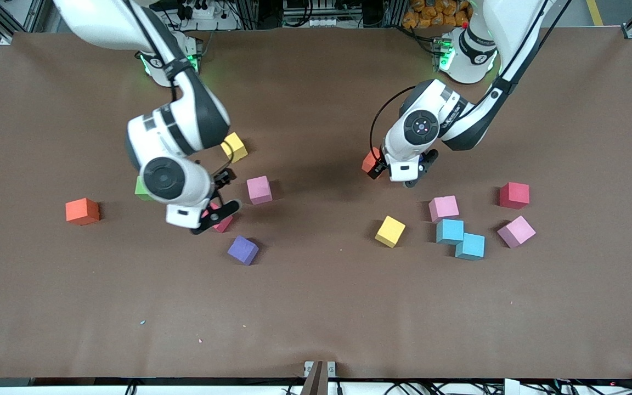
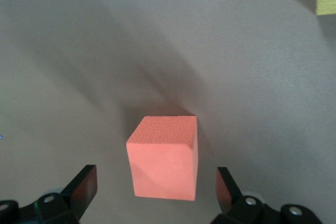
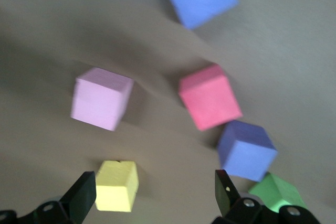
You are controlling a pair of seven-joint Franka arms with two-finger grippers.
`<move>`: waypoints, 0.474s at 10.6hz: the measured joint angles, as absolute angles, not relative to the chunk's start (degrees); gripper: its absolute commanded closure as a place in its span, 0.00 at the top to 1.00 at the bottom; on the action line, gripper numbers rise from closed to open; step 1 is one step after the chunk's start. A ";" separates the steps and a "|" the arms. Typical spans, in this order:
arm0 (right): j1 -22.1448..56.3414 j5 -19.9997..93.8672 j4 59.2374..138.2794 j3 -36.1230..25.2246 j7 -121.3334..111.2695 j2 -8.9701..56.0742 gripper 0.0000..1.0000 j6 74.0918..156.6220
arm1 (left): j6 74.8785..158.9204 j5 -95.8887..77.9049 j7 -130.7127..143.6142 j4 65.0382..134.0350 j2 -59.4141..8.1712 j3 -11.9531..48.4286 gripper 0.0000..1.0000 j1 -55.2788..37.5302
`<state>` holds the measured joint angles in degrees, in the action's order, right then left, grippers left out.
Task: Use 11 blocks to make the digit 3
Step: 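Grasp the orange cube with the left gripper while the right gripper lowers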
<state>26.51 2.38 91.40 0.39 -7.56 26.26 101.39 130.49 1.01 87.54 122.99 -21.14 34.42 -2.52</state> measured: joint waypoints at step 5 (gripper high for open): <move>31.25 2.38 97.18 0.42 -3.83 26.16 1.00 109.90 | 136.02 1.01 89.78 125.37 -23.16 34.36 1.00 -2.53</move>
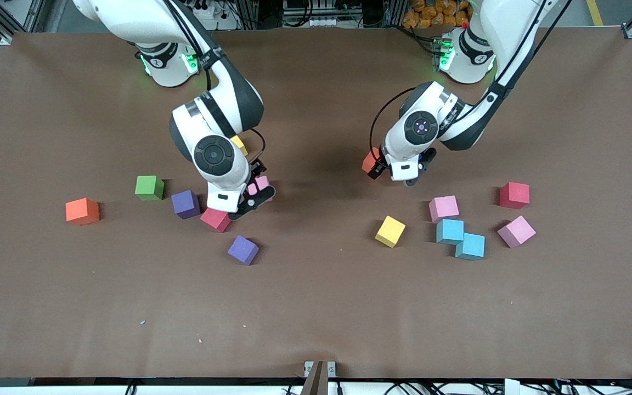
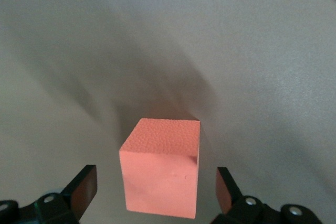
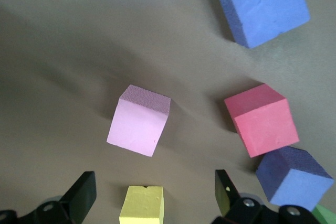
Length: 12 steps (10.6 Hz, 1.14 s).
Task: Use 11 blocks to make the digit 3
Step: 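Grasp the orange cube with the left gripper while the right gripper lowers, then lift the orange cube with the left gripper while the right gripper grasps pink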
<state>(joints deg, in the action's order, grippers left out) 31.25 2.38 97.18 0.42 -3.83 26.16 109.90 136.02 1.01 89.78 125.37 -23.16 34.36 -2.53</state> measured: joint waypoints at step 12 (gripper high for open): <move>35.87 2.40 111.50 0.46 4.85 24.36 1.00 128.91 | 137.94 8.34 85.31 120.84 -26.53 36.44 0.00 -10.57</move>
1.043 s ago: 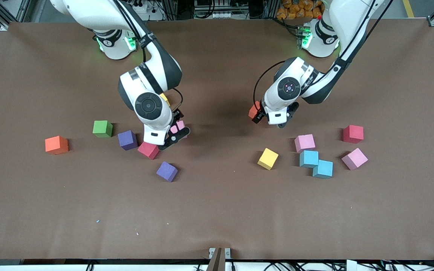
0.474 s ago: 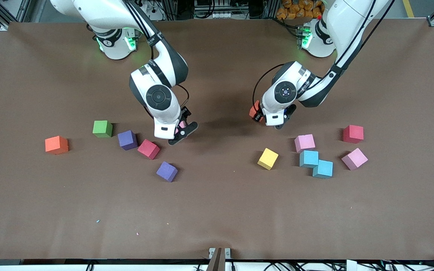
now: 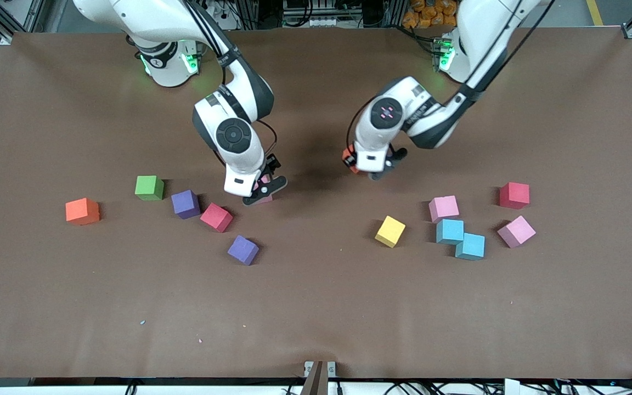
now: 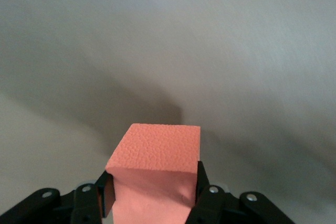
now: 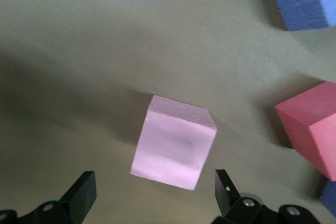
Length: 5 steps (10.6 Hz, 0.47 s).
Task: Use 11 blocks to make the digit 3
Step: 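Lift the orange cube with the left gripper while the right gripper grasps pink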
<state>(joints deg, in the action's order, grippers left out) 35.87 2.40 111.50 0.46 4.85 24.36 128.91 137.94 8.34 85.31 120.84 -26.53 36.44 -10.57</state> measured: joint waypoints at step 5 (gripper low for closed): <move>35.91 2.41 113.65 0.19 9.49 24.42 1.00 132.76 | 137.07 8.58 77.29 121.17 -26.71 37.23 0.00 -19.25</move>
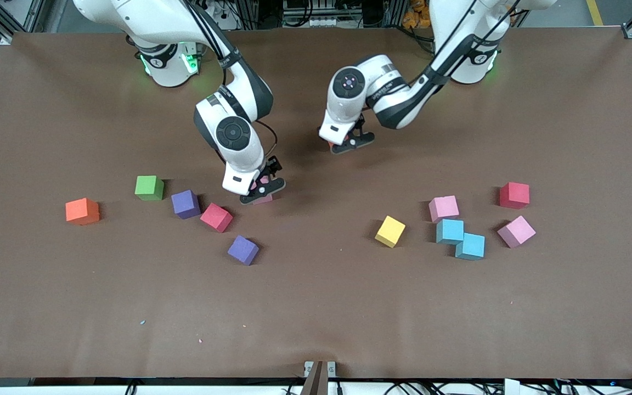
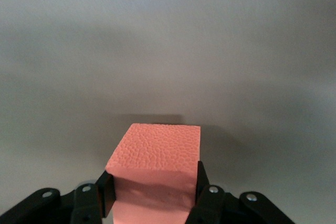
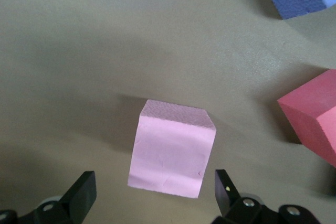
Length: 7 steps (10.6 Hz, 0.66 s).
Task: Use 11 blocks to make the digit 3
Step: 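Lift the orange cube with the left gripper while the right gripper grasps pink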
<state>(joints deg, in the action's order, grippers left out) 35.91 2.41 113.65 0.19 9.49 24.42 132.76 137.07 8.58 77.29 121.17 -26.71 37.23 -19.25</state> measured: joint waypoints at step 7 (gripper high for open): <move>35.16 2.41 113.96 -0.45 10.41 26.42 1.00 135.54 | 137.02 8.62 72.75 120.25 -27.45 37.36 0.00 -25.66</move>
<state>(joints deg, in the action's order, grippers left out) 35.16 2.41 113.96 -0.45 10.41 26.42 135.54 137.02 8.62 72.75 120.25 -27.45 37.36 -25.66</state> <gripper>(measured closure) 0.000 0.410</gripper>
